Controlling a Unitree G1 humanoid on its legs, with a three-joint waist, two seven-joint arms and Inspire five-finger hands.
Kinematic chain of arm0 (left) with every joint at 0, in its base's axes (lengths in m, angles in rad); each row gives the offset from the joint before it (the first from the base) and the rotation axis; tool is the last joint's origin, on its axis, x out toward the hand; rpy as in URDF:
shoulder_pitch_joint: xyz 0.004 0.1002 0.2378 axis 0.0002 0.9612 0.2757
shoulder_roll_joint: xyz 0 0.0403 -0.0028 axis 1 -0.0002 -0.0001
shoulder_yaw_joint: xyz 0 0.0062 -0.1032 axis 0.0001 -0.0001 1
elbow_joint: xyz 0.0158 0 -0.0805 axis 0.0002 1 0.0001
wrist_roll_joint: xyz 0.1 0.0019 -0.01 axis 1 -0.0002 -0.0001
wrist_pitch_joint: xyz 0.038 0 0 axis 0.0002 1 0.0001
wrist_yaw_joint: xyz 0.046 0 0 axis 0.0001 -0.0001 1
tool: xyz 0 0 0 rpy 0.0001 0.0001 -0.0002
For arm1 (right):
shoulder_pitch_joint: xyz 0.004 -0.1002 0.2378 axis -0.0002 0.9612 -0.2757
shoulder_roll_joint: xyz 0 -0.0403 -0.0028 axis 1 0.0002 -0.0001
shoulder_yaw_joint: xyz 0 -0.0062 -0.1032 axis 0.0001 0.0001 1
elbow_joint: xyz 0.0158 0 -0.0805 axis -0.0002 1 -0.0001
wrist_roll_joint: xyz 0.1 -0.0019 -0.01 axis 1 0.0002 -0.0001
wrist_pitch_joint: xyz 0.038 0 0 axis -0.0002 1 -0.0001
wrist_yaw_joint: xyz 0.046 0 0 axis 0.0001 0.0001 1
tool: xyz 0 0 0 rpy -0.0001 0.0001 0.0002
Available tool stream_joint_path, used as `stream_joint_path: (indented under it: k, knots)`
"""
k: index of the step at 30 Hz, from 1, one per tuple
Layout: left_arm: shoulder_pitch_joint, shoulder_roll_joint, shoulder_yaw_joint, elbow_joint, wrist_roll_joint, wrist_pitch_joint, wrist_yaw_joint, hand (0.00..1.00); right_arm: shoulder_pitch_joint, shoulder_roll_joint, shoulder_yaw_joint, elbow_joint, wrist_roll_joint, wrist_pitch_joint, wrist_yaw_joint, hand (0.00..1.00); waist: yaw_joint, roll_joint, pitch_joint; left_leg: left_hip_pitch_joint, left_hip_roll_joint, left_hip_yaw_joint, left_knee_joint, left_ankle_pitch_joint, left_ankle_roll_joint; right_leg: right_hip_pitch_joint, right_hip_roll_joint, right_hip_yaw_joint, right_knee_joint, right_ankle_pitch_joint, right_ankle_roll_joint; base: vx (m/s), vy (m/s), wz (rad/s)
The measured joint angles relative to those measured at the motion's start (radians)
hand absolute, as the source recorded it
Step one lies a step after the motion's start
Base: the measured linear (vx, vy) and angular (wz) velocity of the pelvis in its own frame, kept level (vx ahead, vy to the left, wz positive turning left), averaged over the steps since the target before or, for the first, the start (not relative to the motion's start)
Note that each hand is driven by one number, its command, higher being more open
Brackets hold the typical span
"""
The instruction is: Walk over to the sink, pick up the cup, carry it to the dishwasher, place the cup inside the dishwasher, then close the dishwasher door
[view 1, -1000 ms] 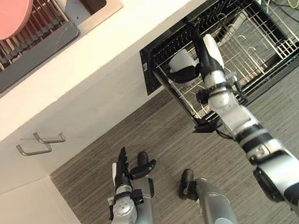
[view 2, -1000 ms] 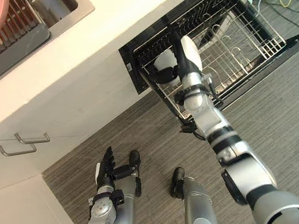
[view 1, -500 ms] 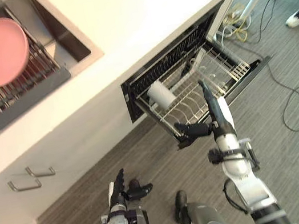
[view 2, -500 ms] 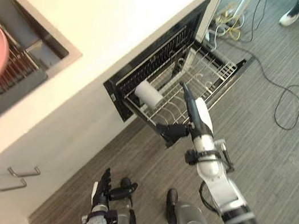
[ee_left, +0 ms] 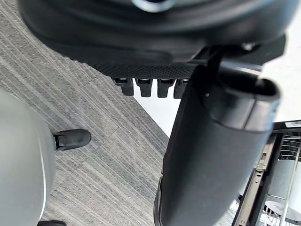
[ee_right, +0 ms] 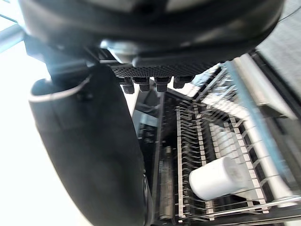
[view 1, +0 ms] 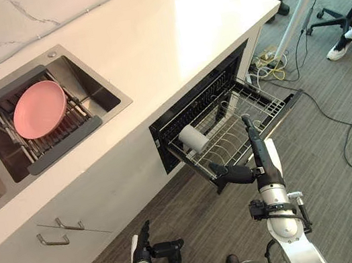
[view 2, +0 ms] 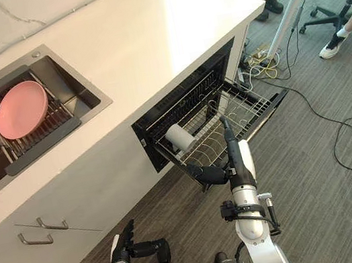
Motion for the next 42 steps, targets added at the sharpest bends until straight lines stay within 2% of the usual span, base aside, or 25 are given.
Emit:
stream_joint_path:
  k: [4,5,6,8,9,11,13,14,16,17,18,19,20,21,22,23,24,25,26,27,29,30,33,36,42]
  knots:
    - [-0.013,0.002,-0.027,0.001,0.000,-0.002,0.004,1.00,-0.007,-0.015,-0.006,-0.024,0.001,-0.002,-0.026,1.00,0.008,0.014,0.007,-0.067,-0.015,-0.059,0.055,-0.014,-0.007,0.011,-0.011,-0.095,0.007,-0.009,-0.001,-0.04,-0.010,0.70]
    - [-0.018,-0.002,-0.030,0.008,0.000,-0.002,0.005,1.00,-0.010,-0.017,-0.011,-0.032,0.002,-0.002,-0.032,1.00,0.005,0.024,0.011,-0.076,0.006,0.038,0.065,-0.034,0.014,0.035,-0.014,-0.132,-0.004,-0.008,-0.001,-0.04,-0.004,0.58]
    - [-0.020,-0.003,-0.031,0.013,0.001,-0.002,0.005,1.00,-0.010,-0.019,-0.014,-0.034,0.002,-0.002,-0.035,1.00,0.002,0.026,0.011,-0.076,0.016,0.074,0.070,-0.035,0.014,0.045,-0.015,-0.145,-0.009,-0.008,0.000,-0.02,0.003,0.88]
    - [-0.031,-0.012,-0.035,0.026,0.001,-0.003,0.006,1.00,-0.036,-0.028,-0.035,-0.035,0.004,-0.002,-0.061,1.00,0.010,0.035,0.005,-0.089,0.072,0.292,0.124,-0.048,0.026,0.083,-0.033,-0.205,-0.024,-0.012,0.012,0.05,0.048,0.75]
    - [-0.032,-0.012,-0.035,0.025,0.000,-0.005,0.009,1.00,-0.068,-0.028,-0.046,-0.035,0.005,-0.002,-0.071,1.00,0.015,0.037,0.004,-0.095,0.075,0.306,0.138,-0.057,0.032,0.083,-0.041,-0.212,-0.024,-0.014,0.020,0.07,0.073,0.34]
    - [-0.033,-0.010,-0.040,0.025,0.000,-0.005,0.014,1.00,-0.104,-0.024,-0.050,-0.037,0.009,-0.008,-0.078,1.00,0.017,0.036,0.003,-0.095,0.051,0.301,0.132,-0.064,0.040,0.084,-0.060,-0.218,-0.024,-0.017,0.034,0.08,0.085,0.18]
    - [-0.033,-0.010,-0.041,0.026,0.000,-0.004,0.014,1.00,-0.120,-0.021,-0.052,-0.037,0.008,-0.011,-0.078,1.00,0.016,0.031,0.005,-0.082,0.012,0.304,0.131,-0.085,0.051,0.091,-0.106,-0.233,0.007,-0.039,0.058,0.10,0.145,0.22]
    - [-0.034,-0.009,-0.042,0.026,0.000,-0.003,0.013,1.00,-0.120,-0.014,-0.056,-0.033,0.009,-0.011,-0.078,1.00,0.014,0.016,0.010,-0.051,-0.020,0.330,0.136,-0.111,0.061,0.097,-0.161,-0.241,0.073,-0.071,0.074,0.21,0.177,0.30]
    - [-0.027,-0.016,-0.044,0.031,-0.001,0.000,0.014,1.00,-0.118,-0.029,-0.069,-0.006,0.009,-0.005,-0.078,1.00,0.007,0.010,0.013,-0.001,-0.044,0.329,0.128,-0.132,0.074,0.053,-0.235,-0.203,0.306,-0.081,0.044,0.23,0.176,0.37]
    - [-0.022,-0.011,-0.048,0.030,-0.001,0.000,0.014,1.00,-0.118,-0.028,-0.080,0.011,0.009,0.002,-0.078,1.00,0.003,0.006,0.009,0.034,-0.058,0.298,0.127,-0.144,0.074,-0.002,-0.269,-0.150,0.476,-0.034,-0.035,0.19,0.131,0.42]
    - [-0.020,-0.008,-0.053,0.029,-0.002,0.000,0.014,1.00,-0.118,-0.028,-0.086,0.015,0.009,0.006,-0.078,1.00,0.002,0.009,0.004,0.050,-0.060,0.283,0.125,-0.149,0.079,-0.033,-0.275,-0.118,0.548,0.005,-0.089,0.29,0.127,0.65]
    - [-0.014,-0.004,-0.059,0.023,-0.002,0.000,0.016,1.00,-0.118,-0.028,-0.089,0.018,0.008,0.007,-0.078,1.00,-0.007,0.003,-0.006,0.066,-0.057,0.244,0.120,-0.160,0.099,-0.095,-0.256,-0.048,0.651,-0.009,-0.093,0.32,0.075,0.89]
    - [-0.009,0.005,-0.059,0.024,-0.002,0.001,0.018,1.00,-0.121,-0.027,-0.084,0.016,0.008,0.005,-0.078,1.00,-0.020,-0.008,-0.012,0.074,-0.054,0.191,0.118,-0.164,0.101,-0.134,-0.214,0.001,0.678,-0.077,-0.082,0.33,0.052,1.00]
    - [-0.008,0.005,-0.059,0.025,-0.002,0.002,0.017,1.00,-0.121,-0.027,-0.084,0.016,0.007,0.005,-0.077,1.00,-0.024,-0.011,-0.014,0.080,-0.052,0.171,0.118,-0.159,0.092,-0.150,-0.186,0.028,0.668,-0.103,-0.076,0.32,0.009,1.27]
    - [-0.009,0.003,-0.058,0.025,-0.002,0.004,0.015,1.00,-0.124,-0.028,-0.087,0.014,0.008,0.005,-0.077,1.00,-0.029,-0.013,-0.016,0.097,-0.050,0.117,0.116,-0.161,0.091,-0.187,-0.110,0.107,0.605,-0.139,-0.064,0.29,-0.036,1.06]
    - [-0.009,0.002,-0.058,0.025,-0.002,0.004,0.015,1.00,-0.126,-0.029,-0.088,0.014,0.008,0.005,-0.077,1.00,-0.033,-0.013,-0.016,0.102,-0.050,0.093,0.116,-0.161,0.091,-0.200,-0.082,0.141,0.570,-0.142,-0.059,0.32,-0.084,1.35]
    - [-0.008,-0.001,-0.057,0.026,-0.002,0.004,0.016,1.00,-0.129,-0.034,-0.089,0.012,0.008,0.005,-0.075,1.00,-0.041,-0.013,-0.016,0.112,-0.050,0.052,0.117,-0.161,0.085,-0.221,-0.025,0.219,0.480,-0.140,-0.055,0.24,-0.099,1.01]
    - [-0.008,-0.002,-0.057,0.027,-0.002,0.002,0.016,1.00,-0.129,-0.036,-0.090,0.009,0.008,0.005,-0.075,1.00,-0.041,-0.014,-0.016,0.117,-0.052,0.036,0.119,-0.166,0.075,-0.222,-0.004,0.253,0.421,-0.131,-0.043,0.23,-0.114,1.22]
    - [-0.001,0.002,-0.057,0.028,-0.004,0.002,0.011,1.00,-0.123,-0.035,-0.091,0.000,0.010,0.005,-0.075,1.00,-0.038,-0.037,-0.028,0.122,-0.074,0.005,0.132,-0.181,0.052,-0.217,0.007,0.296,0.253,-0.019,-0.024,0.19,-0.104,1.04]
    - [-0.012,0.007,-0.052,0.044,-0.003,0.005,0.004,1.00,-0.124,-0.046,-0.096,-0.004,0.011,0.003,-0.075,1.00,-0.042,-0.030,-0.028,0.128,-0.079,-0.009,0.143,-0.196,0.045,-0.211,0.002,0.295,0.260,0.006,0.004,0.25,-0.120,1.00]
    - [0.008,-0.016,-0.024,0.044,-0.003,-0.002,0.005,1.00,-0.120,-0.073,-0.096,-0.008,0.011,0.004,-0.064,1.00,-0.013,0.009,-0.049,0.124,-0.032,-0.017,0.162,-0.208,0.022,-0.160,0.033,0.266,0.183,0.016,-0.011,0.26,-0.120,0.31]
    - [0.013,-0.019,-0.008,0.044,-0.003,-0.004,0.005,1.00,-0.117,-0.079,-0.100,-0.022,0.011,0.004,-0.058,1.00,-0.008,0.016,-0.054,0.125,-0.011,-0.018,0.162,-0.213,0.013,-0.138,0.053,0.256,0.147,0.027,-0.021,0.19,-0.102,-0.06]
    - [0.014,-0.021,0.008,0.047,-0.001,-0.001,0.001,1.00,-0.109,-0.080,-0.137,-0.065,0.011,0.002,-0.041,1.00,-0.011,0.016,-0.055,0.127,0.015,-0.021,0.152,-0.218,0.004,-0.120,0.078,0.247,0.107,0.043,-0.033,0.13,-0.074,-0.03]
    - [0.014,-0.025,0.008,0.051,0.000,-0.001,-0.001,1.00,-0.067,-0.080,-0.175,-0.111,0.010,0.000,-0.037,1.00,-0.014,0.015,-0.056,0.144,0.015,-0.023,0.151,-0.218,0.004,-0.092,0.078,0.247,0.085,0.047,-0.029,0.08,-0.007,0.00]
    - [0.013,-0.024,0.008,0.063,0.001,0.001,-0.001,1.00,-0.035,-0.080,-0.163,-0.111,0.009,-0.010,-0.012,1.00,-0.018,0.014,-0.060,0.166,0.012,-0.030,0.141,-0.218,0.004,-0.047,0.072,0.235,0.038,0.061,-0.021,0.00,0.018,0.06]
